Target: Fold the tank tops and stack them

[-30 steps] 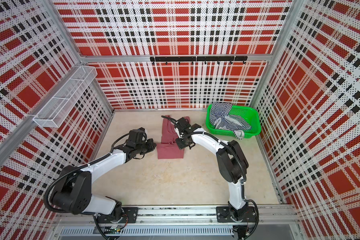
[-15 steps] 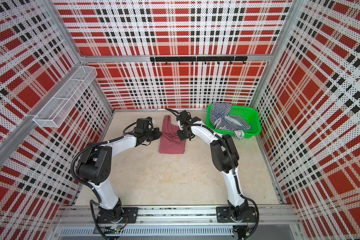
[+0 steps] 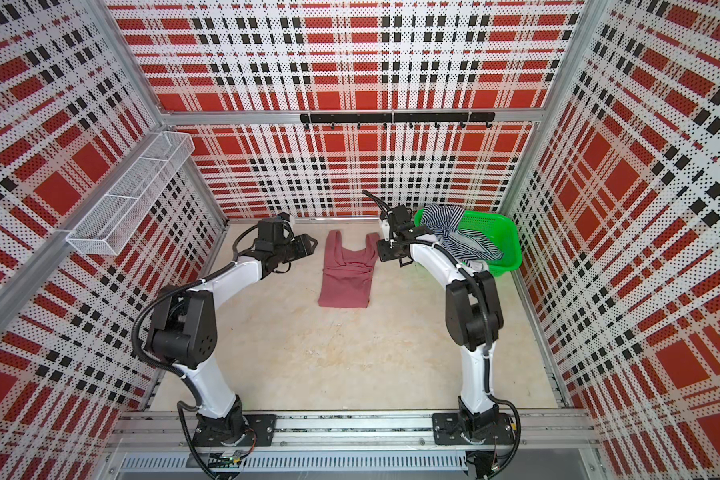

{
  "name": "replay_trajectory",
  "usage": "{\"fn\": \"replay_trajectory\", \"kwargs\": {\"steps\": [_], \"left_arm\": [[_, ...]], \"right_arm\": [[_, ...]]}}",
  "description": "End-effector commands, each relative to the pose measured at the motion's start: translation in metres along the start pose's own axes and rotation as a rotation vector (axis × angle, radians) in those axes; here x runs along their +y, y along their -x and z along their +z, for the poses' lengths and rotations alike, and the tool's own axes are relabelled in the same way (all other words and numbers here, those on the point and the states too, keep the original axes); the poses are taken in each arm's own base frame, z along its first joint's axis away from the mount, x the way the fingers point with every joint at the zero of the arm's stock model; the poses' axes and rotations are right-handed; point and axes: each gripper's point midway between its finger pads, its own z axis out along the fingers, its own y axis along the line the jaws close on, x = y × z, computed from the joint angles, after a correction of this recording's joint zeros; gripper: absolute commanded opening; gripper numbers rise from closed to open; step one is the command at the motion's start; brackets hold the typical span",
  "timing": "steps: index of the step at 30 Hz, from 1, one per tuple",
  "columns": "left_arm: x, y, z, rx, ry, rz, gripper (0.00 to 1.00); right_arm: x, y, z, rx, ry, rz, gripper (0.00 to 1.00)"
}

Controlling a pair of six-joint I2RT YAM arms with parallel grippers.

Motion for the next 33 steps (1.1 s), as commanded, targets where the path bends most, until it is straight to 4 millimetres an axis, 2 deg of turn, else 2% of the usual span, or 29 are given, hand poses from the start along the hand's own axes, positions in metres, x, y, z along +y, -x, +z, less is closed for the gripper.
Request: {"fn": "replay_trajectory", "kwargs": {"steps": [1, 4, 7, 10, 13, 18, 22, 25, 27, 29, 31, 33], "left_arm": [[-0.024, -0.064, 0.009, 0.105, -0.022, 0.002, 0.53], [-0.024, -0.100, 0.015, 0.152, -0.001, -0.003, 0.51], [-0.023, -0.128, 0.024, 0.204, -0.002, -0.020, 0.51], [-0.021, -0.161, 0.034, 0.285, 0.014, 0.015, 0.51], [-0.007, -0.192, 0.031, 0.380, 0.067, 0.067, 0.51], [0.015, -0.242, 0.007, 0.508, 0.095, 0.058, 0.51], [0.023, -0.288, -0.027, 0.611, 0.084, 0.029, 0.51], [0.024, -0.320, -0.058, 0.674, 0.076, -0.013, 0.50], [0.021, -0.332, -0.078, 0.693, 0.070, -0.029, 0.50], [0.023, -0.327, -0.091, 0.663, 0.088, -0.033, 0.50], [0.024, -0.304, -0.097, 0.594, 0.105, -0.042, 0.50], [0.020, -0.270, -0.095, 0.499, 0.095, -0.052, 0.49]], "right_arm": [[0.033, -0.021, 0.001, -0.001, 0.106, 0.042, 0.32], [0.060, -0.047, 0.015, 0.038, 0.145, 0.046, 0.28], [0.083, -0.063, 0.034, 0.047, 0.177, 0.047, 0.27], [0.092, -0.072, 0.054, 0.033, 0.196, 0.083, 0.25], [0.093, -0.088, 0.068, 0.024, 0.202, 0.123, 0.24], [0.088, -0.123, 0.073, 0.080, 0.194, 0.186, 0.23], [0.091, -0.158, 0.056, 0.137, 0.190, 0.188, 0.23], [0.104, -0.191, 0.039, 0.213, 0.209, 0.218, 0.23], [0.117, -0.207, 0.024, 0.257, 0.234, 0.223, 0.24], [0.128, -0.212, 0.009, 0.271, 0.262, 0.219, 0.24], [0.130, -0.204, -0.001, 0.262, 0.265, 0.207, 0.25], [0.127, -0.190, -0.004, 0.243, 0.237, 0.159, 0.26]]}}
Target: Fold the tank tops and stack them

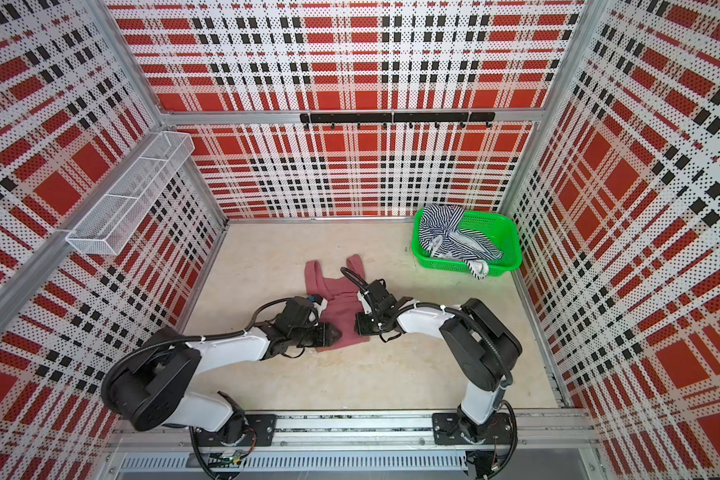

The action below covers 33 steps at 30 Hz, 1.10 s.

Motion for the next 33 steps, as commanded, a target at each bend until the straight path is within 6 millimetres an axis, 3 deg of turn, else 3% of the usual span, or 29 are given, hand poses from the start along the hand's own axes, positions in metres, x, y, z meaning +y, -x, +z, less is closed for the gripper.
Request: {"fn": "replay_trajectory", "kwargs": {"steps": [1, 6, 11, 14, 17, 21, 25, 27, 30, 33], "left_arm": [[0.036, -0.003, -0.016, 0.027, 0.133, -0.096, 0.48], [0.074, 0.046, -0.008, -0.036, 0.211, -0.062, 0.45], [0.054, 0.110, 0.003, -0.101, 0.179, 0.013, 0.46], [0.043, 0.138, 0.004, -0.128, 0.174, 0.039, 0.47], [0.034, 0.143, 0.003, -0.125, 0.161, 0.050, 0.48], [0.038, 0.110, 0.007, -0.078, 0.170, 0.019, 0.48], [0.031, 0.072, 0.003, -0.082, 0.153, -0.024, 0.50], [0.029, 0.071, -0.003, -0.122, 0.134, -0.040, 0.51], [0.035, 0.091, -0.011, -0.180, 0.144, -0.047, 0.52], [0.030, 0.129, -0.014, -0.229, 0.140, -0.019, 0.52]], "right_arm": [[0.004, 0.020, -0.017, -0.023, -0.035, -0.029, 0.26], [0.000, 0.045, 0.009, -0.045, -0.040, -0.028, 0.26], [0.005, 0.096, 0.017, -0.141, -0.047, -0.063, 0.26], [-0.020, 0.124, 0.016, -0.191, -0.128, -0.043, 0.26], [-0.041, 0.154, 0.004, -0.278, -0.139, 0.008, 0.26], [-0.055, 0.184, -0.015, -0.359, -0.139, 0.036, 0.28], [-0.051, 0.185, -0.025, -0.345, -0.139, -0.014, 0.28], [-0.045, 0.176, -0.024, -0.315, -0.111, -0.028, 0.28], [-0.036, 0.156, -0.018, -0.262, -0.086, -0.050, 0.28], [-0.031, 0.140, -0.017, -0.238, -0.080, -0.058, 0.27]]}}
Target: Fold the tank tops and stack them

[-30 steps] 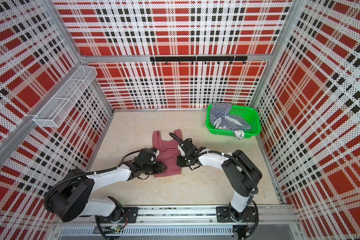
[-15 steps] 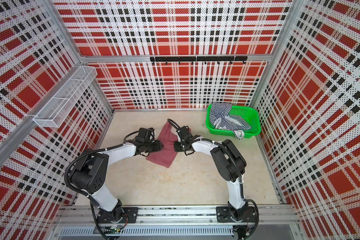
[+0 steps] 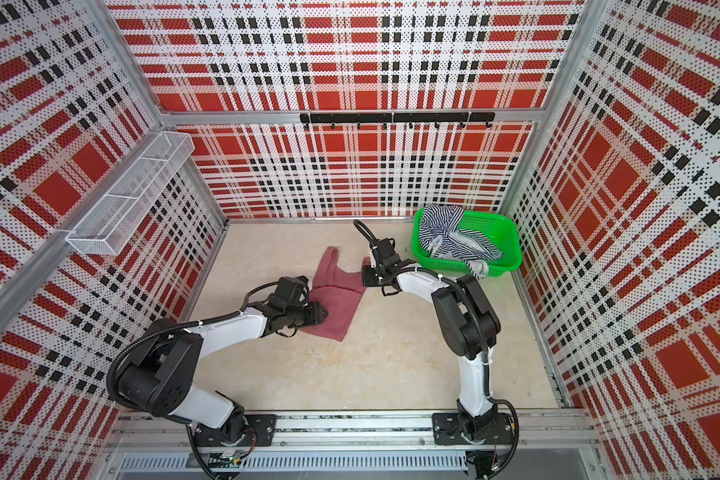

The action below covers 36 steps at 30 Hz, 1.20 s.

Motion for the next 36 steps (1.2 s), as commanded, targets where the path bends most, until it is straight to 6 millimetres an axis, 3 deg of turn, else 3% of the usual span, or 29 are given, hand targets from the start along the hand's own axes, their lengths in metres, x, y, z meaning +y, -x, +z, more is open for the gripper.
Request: {"fn": "replay_trajectory", "kwargs": {"steps": [1, 4, 7, 9, 14, 20, 24, 27, 29, 33, 36], "left_arm": [[-0.012, 0.057, 0.002, -0.108, -0.019, 0.027, 0.52], [-0.015, 0.086, 0.022, -0.103, -0.015, 0.073, 0.52], [-0.005, 0.103, 0.054, -0.048, 0.027, 0.140, 0.52], [0.001, 0.111, 0.065, -0.012, 0.054, 0.158, 0.52], [-0.006, 0.121, 0.033, -0.085, 0.082, 0.163, 0.53], [0.017, 0.088, -0.018, -0.144, 0.148, 0.094, 0.55], [0.020, 0.050, -0.020, -0.122, 0.088, 0.004, 0.55], [0.032, 0.007, -0.013, -0.019, 0.130, -0.011, 0.56], [0.040, -0.011, -0.022, 0.002, 0.159, -0.016, 0.57], [0.051, -0.026, -0.047, -0.018, 0.145, -0.073, 0.68], [0.060, -0.033, -0.053, -0.033, 0.140, -0.106, 0.73]], "right_arm": [[0.015, -0.010, -0.017, 0.014, 0.040, -0.028, 0.27], [0.014, -0.014, -0.028, -0.005, 0.044, -0.005, 0.27], [0.013, -0.021, -0.036, -0.009, 0.051, 0.012, 0.27], [0.011, -0.025, -0.040, -0.004, 0.040, 0.006, 0.28], [0.004, -0.030, -0.051, -0.014, 0.008, -0.016, 0.28], [0.016, -0.033, -0.051, -0.006, 0.015, -0.050, 0.27], [0.036, -0.050, -0.039, 0.045, 0.051, -0.056, 0.27], [0.050, -0.076, -0.036, 0.120, 0.082, -0.026, 0.28], [0.058, -0.097, -0.042, 0.168, 0.107, 0.017, 0.29], [0.078, -0.136, -0.052, 0.260, 0.181, 0.073, 0.36], [0.091, -0.157, -0.054, 0.325, 0.236, 0.113, 0.40]]}}
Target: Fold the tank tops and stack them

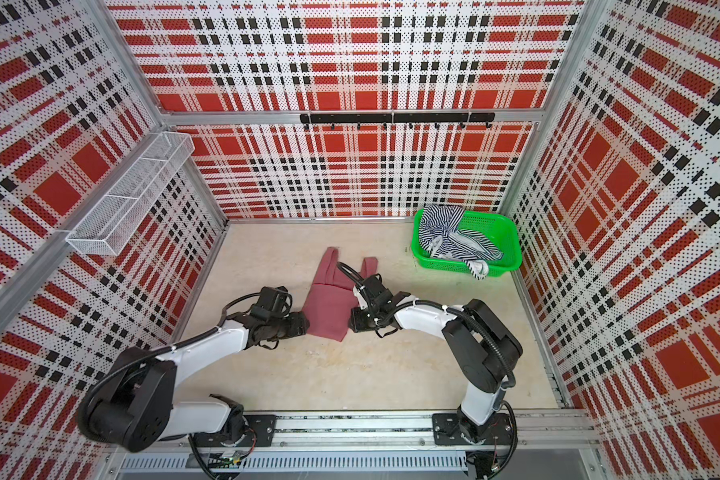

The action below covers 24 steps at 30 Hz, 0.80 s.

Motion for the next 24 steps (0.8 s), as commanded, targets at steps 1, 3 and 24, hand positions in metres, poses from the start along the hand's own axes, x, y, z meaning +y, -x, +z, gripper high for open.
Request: {"fn": "replay_trajectory", "kwargs": {"steps": [1, 3, 24], "left_arm": [[0.005, -0.001, -0.004, -0.019, -0.025, -0.055, 0.73], [0.003, -0.007, 0.000, -0.008, -0.057, -0.083, 0.73], [0.015, -0.027, 0.029, 0.041, -0.082, -0.205, 0.52]], "right_arm": [[0.025, -0.018, -0.004, 0.053, 0.116, 0.079, 0.41], [0.028, -0.027, 0.001, 0.081, 0.156, 0.114, 0.44], [0.024, -0.034, 0.034, 0.102, 0.173, 0.227, 0.45]]}}
